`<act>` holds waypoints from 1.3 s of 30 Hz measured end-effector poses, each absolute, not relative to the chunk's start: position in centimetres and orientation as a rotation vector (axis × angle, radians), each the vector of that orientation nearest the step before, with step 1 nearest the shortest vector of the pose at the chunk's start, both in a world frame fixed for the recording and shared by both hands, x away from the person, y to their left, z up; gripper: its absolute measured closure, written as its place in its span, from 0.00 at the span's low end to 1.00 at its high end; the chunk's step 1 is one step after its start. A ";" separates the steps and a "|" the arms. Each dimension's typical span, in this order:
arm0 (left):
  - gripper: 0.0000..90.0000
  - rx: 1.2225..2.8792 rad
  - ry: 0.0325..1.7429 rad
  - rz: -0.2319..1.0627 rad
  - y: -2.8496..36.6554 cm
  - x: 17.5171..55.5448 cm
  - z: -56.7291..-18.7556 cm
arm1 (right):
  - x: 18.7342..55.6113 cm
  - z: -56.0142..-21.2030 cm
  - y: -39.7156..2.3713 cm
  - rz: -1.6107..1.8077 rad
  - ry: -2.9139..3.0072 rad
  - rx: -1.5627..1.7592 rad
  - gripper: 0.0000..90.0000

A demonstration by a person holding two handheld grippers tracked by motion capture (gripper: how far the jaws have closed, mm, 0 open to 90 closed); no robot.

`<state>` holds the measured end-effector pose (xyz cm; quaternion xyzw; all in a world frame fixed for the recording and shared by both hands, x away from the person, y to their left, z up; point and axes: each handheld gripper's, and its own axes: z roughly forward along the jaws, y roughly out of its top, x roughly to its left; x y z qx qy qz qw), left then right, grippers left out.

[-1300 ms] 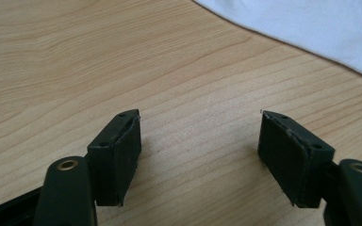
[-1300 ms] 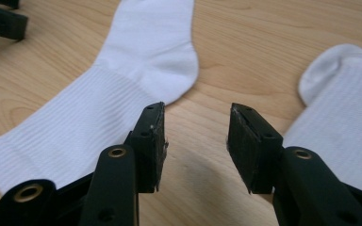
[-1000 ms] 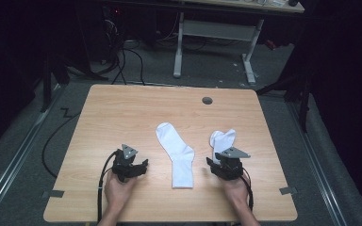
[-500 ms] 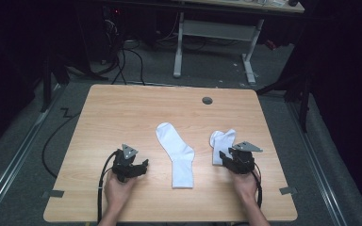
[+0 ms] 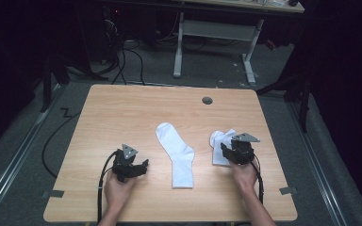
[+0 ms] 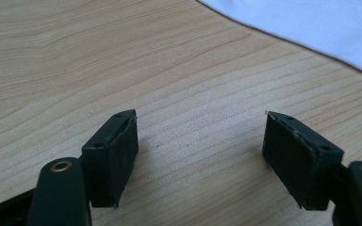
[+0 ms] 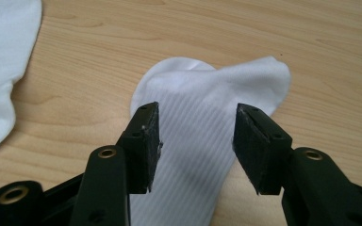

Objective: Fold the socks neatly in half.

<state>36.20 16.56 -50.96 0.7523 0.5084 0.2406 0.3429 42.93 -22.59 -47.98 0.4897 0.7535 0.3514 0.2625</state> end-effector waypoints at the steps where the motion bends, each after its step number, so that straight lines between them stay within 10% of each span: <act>1: 0.31 1.956 1.321 0.626 16.6 36.2 -51.0 | 43.2 -48.0 -22.4 0.947 2.044 1.329 0.56; 13: 0.31 1.957 1.320 0.626 16.5 36.2 -51.0 | 45.6 -49.8 -22.3 0.892 2.104 1.407 0.54; 25: 0.31 1.957 1.320 0.626 16.5 36.2 -51.0 | 45.2 -49.6 -21.3 0.833 2.176 1.350 0.83; 39: 0.32 1.956 1.317 0.624 16.5 36.2 -51.0 | 44.8 -49.0 -21.1 0.860 2.192 1.286 0.88</act>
